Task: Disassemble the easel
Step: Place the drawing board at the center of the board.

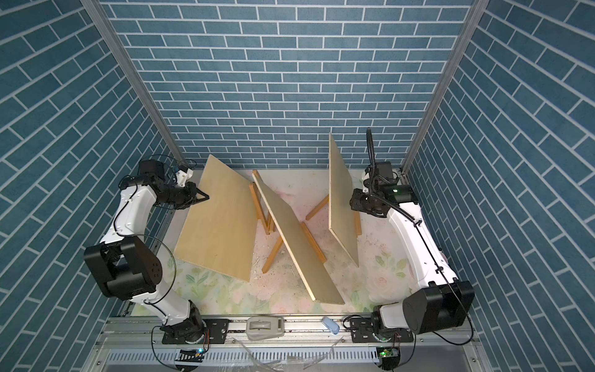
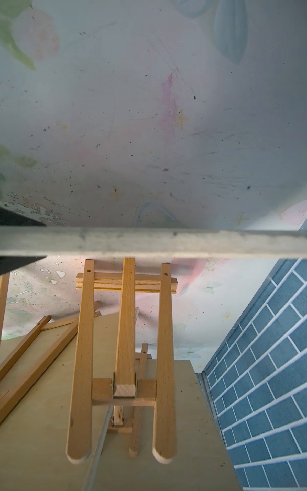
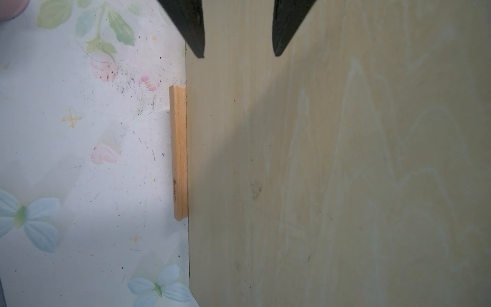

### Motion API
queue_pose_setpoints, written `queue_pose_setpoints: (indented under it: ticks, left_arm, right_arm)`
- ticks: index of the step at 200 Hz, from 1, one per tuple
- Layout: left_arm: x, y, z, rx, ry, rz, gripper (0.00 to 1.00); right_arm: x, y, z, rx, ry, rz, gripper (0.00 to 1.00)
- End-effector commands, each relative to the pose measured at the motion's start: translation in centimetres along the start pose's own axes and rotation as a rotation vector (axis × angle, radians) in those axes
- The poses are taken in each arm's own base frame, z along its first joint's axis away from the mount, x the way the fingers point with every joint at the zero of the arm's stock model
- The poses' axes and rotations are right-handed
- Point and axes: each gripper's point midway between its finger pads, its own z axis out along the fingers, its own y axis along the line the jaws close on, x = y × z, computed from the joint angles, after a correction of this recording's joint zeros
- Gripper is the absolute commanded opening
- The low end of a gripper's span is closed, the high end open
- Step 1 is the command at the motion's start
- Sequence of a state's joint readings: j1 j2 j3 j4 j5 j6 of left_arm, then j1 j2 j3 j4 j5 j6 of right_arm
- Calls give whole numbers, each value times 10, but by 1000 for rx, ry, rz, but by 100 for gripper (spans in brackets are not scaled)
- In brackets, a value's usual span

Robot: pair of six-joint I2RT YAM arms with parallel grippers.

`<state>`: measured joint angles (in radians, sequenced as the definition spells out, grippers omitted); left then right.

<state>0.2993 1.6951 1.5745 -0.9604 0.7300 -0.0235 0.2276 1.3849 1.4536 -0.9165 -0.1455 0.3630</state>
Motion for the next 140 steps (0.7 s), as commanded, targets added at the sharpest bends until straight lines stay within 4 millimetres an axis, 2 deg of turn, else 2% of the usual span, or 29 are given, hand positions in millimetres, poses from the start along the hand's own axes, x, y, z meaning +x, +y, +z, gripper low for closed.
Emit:
queue_pose_setpoints:
  ticks: [1, 43, 97, 140]
  left_arm:
    - [13, 38, 17, -84, 65, 31, 11]
    - [23, 60, 29, -118, 94, 18, 14]
    - [39, 100, 44, -237, 181, 11, 13]
    - [50, 134, 43, -327, 219, -21, 13]
  right_arm:
    - [8, -3, -3, 21, 20, 29, 42]
    - [8, -3, -5, 28, 13, 31, 42]
    - [11, -4, -2, 35, 22, 37, 41]
    - [12, -6, -2, 46, 22, 40, 41]
